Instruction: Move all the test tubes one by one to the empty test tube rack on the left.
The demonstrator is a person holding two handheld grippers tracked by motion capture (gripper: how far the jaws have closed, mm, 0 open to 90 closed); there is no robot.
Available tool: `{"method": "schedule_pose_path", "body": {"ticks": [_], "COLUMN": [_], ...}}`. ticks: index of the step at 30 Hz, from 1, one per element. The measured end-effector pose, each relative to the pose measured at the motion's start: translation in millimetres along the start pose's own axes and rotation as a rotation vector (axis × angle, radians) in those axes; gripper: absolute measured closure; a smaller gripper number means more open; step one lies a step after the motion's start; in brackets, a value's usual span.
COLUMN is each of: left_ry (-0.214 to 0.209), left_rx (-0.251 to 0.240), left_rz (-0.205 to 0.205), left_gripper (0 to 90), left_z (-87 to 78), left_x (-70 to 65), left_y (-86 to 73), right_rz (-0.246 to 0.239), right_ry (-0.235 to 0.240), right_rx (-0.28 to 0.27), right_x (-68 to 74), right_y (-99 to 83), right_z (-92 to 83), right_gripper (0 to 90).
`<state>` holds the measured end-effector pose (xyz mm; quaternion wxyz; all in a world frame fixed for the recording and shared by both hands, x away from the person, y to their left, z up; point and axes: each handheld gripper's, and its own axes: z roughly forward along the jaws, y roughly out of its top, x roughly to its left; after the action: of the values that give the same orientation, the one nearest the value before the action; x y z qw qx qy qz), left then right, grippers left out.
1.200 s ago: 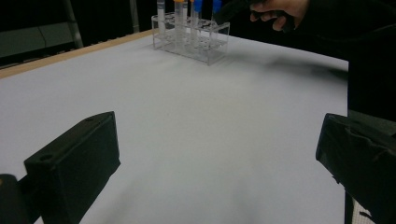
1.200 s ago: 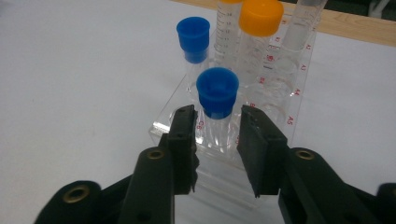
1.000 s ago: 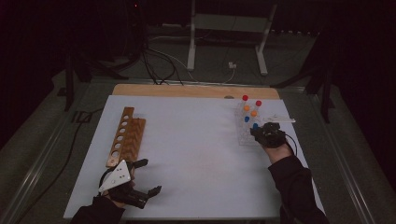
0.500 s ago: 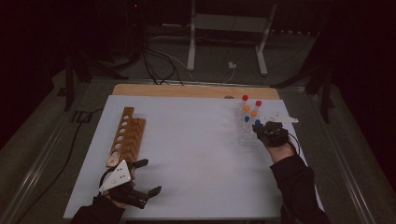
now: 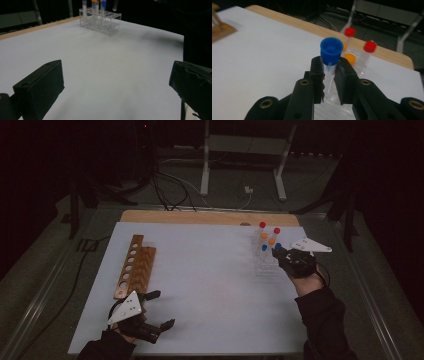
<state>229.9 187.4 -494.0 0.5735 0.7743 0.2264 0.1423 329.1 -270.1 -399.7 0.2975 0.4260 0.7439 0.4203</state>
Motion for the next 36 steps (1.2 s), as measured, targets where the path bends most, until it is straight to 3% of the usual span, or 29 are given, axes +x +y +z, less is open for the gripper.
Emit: {"method": "schedule_pose_path", "body": {"ticks": [5,8,9,10,11,13,18,22,29,36], "left_ry": [-0.027,-0.056,-0.065,-0.076,-0.083,-0.087,-0.102,-0.111,-0.16,-0.201], "left_rx": [-0.004,-0.01,-0.005,0.008,0.015,0.027,0.031,0.043,0.039,0.038], "left_rz": [0.001,0.0,0.0,-0.008,-0.007,-0.006,-0.061,-0.037,-0.039,-0.008], "left_gripper": [0.4,0.4,0.4,0.4,0.4,0.4,0.4,0.4,0.5,7.5], "left_z": [5.8,10.3,12.5,15.9,18.6,23.7,37.9,46.3,62.0,85.4], "left_x": [-3.3,-4.9,-5.5,-6.2,-6.8,-8.4,-7.3,-7.5,-7.3,-13.3], "left_y": [9.3,18.9,22.2,26.6,29.9,35.6,49.0,59.1,79.5,96.6], "right_rz": [-0.027,-0.073,-0.073,-0.102,-0.102,-0.136,-0.162,-0.185,-0.23,-0.245], "right_ry": [0.047,0.115,0.115,0.159,0.159,0.2,0.247,0.282,0.352,0.394], "right_rx": [-0.013,0.004,0.004,0.027,0.027,0.053,0.082,0.101,0.125,0.117], "right_x": [12.9,32.6,32.6,44.5,44.5,57.6,71.5,82.7,105.6,117.4], "right_y": [3.7,1.6,1.6,-2.5,-2.5,-8.1,-16.3,-24.5,-31.4,-30.3], "right_z": [-5.4,-5.4,-5.4,-2.2,-2.2,2.1,7.1,9.8,10.1,9.4], "right_gripper": [76.8,76.8,76.8,76.8,76.8,76.8,76.8,76.8,76.8,76.8]}}
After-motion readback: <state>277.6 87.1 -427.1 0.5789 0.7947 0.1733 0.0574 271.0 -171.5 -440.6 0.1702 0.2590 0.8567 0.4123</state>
